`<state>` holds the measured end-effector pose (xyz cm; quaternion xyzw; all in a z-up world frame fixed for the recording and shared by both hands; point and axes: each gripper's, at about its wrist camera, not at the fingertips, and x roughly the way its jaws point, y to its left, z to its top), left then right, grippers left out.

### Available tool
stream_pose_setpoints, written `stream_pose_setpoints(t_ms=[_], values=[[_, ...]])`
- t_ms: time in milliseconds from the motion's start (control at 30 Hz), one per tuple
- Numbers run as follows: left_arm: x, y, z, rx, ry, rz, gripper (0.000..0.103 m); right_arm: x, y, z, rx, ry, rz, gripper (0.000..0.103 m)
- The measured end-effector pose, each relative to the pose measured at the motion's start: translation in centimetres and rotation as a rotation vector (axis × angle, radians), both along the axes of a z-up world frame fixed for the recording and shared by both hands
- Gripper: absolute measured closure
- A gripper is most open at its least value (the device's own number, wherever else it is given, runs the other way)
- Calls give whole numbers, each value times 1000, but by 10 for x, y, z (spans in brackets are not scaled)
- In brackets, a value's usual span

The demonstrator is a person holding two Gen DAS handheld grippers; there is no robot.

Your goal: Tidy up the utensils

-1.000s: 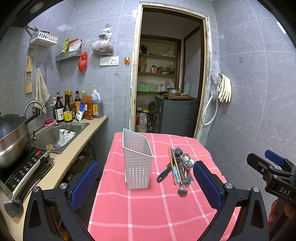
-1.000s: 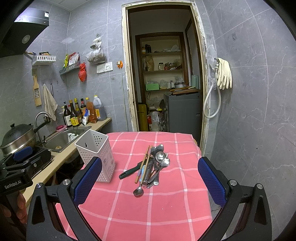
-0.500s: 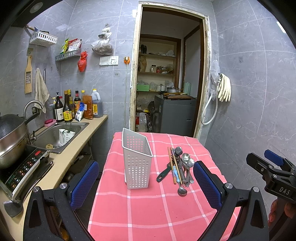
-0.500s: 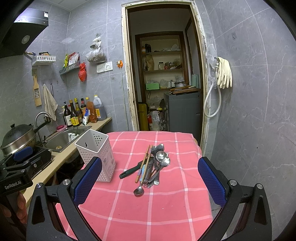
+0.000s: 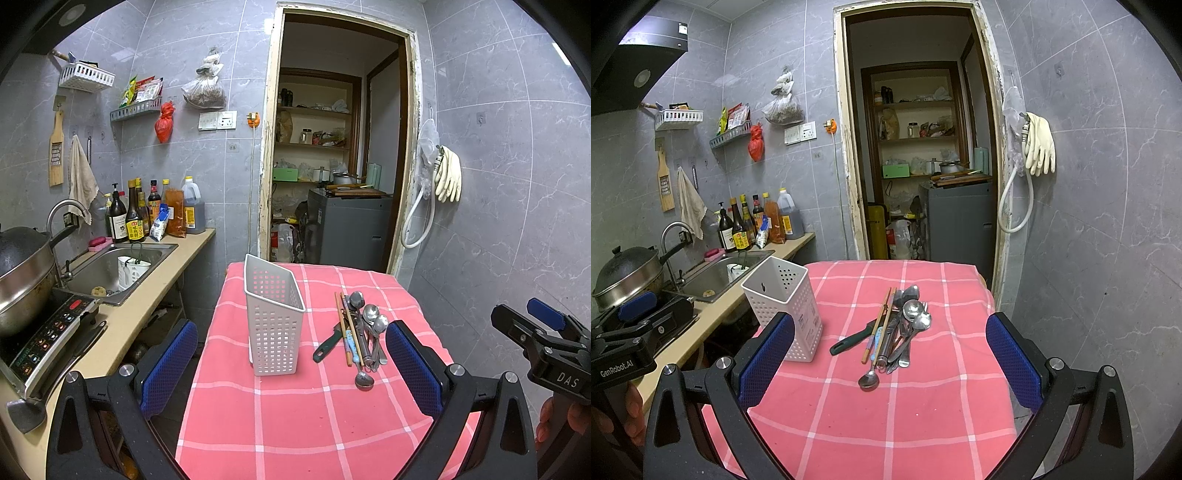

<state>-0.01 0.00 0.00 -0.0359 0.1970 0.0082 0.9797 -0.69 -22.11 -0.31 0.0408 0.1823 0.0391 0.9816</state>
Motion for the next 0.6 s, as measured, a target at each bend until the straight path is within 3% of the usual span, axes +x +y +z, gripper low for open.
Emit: stream_pose_setpoints(t_ms=[600], values=[[0,0,0,2,2,0,1,3,2,1,2,2,-1,1]])
